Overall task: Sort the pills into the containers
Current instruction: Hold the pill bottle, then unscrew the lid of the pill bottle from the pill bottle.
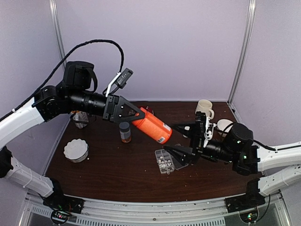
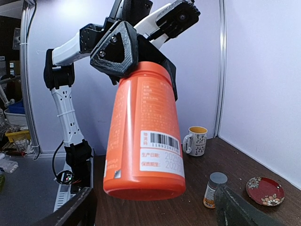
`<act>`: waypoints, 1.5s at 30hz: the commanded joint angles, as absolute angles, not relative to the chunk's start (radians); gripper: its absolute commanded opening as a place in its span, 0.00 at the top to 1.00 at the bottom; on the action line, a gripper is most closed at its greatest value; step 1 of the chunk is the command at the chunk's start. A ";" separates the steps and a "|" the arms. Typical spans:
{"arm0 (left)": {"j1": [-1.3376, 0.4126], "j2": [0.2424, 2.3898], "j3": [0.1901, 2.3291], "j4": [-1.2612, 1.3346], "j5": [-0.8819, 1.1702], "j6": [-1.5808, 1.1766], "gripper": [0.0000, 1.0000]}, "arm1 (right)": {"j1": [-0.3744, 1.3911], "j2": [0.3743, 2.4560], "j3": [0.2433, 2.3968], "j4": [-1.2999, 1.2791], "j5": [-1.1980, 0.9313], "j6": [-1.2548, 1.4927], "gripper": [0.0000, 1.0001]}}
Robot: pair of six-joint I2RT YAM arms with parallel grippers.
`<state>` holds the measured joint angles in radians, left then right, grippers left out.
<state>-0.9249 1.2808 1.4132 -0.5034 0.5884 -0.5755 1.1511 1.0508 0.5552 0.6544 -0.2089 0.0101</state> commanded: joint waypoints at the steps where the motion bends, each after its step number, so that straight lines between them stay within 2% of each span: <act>1: -0.929 1.254 1.411 -0.410 0.607 -0.604 0.88 | 1.165 1.084 0.606 0.740 -0.214 -0.018 0.12; 6: -0.928 1.246 1.412 -0.407 0.601 -0.609 0.88 | 1.191 1.128 0.640 0.757 -0.197 -0.041 0.14; 7: -0.929 1.248 1.411 -0.403 0.600 -0.614 0.88 | 1.197 1.134 0.642 0.760 -0.190 -0.044 0.16; 9: -0.929 1.251 1.410 -0.395 0.605 -0.624 0.89 | 1.203 1.139 0.648 0.763 -0.170 -0.040 0.29; 12: -0.929 1.253 1.398 -0.377 0.616 -0.644 0.89 | 1.208 1.138 0.650 0.754 -0.154 -0.041 0.41; 19: -0.929 1.244 1.380 -0.374 0.605 -0.659 0.91 | 1.217 1.127 0.647 0.754 -0.113 -0.067 0.48; 23: -0.929 1.244 1.366 -0.371 0.590 -0.681 0.93 | 1.221 1.127 0.652 0.746 -0.091 -0.092 0.59; 25: -0.929 1.248 1.362 -0.371 0.576 -0.706 0.96 | 1.228 1.122 0.644 0.748 -0.082 -0.144 0.69; 26: -0.928 1.252 1.364 -0.390 0.559 -0.727 0.99 | 1.233 1.120 0.635 0.750 -0.080 -0.187 0.72; 30: -0.933 1.248 1.374 -0.473 0.470 -0.832 1.00 | 1.245 1.117 0.627 0.719 -0.063 -0.431 0.80; 38: -0.933 1.220 1.250 -0.390 0.473 -1.100 1.00 | 1.248 1.129 0.618 0.731 0.008 -0.818 0.89; 44: -0.942 1.201 1.215 -0.329 0.453 -1.172 1.00 | 1.250 1.114 0.585 0.799 0.020 -0.786 0.91; 45: -0.942 1.194 1.218 -0.335 0.437 -1.157 0.96 | 1.251 1.106 0.580 0.798 0.007 -0.758 0.92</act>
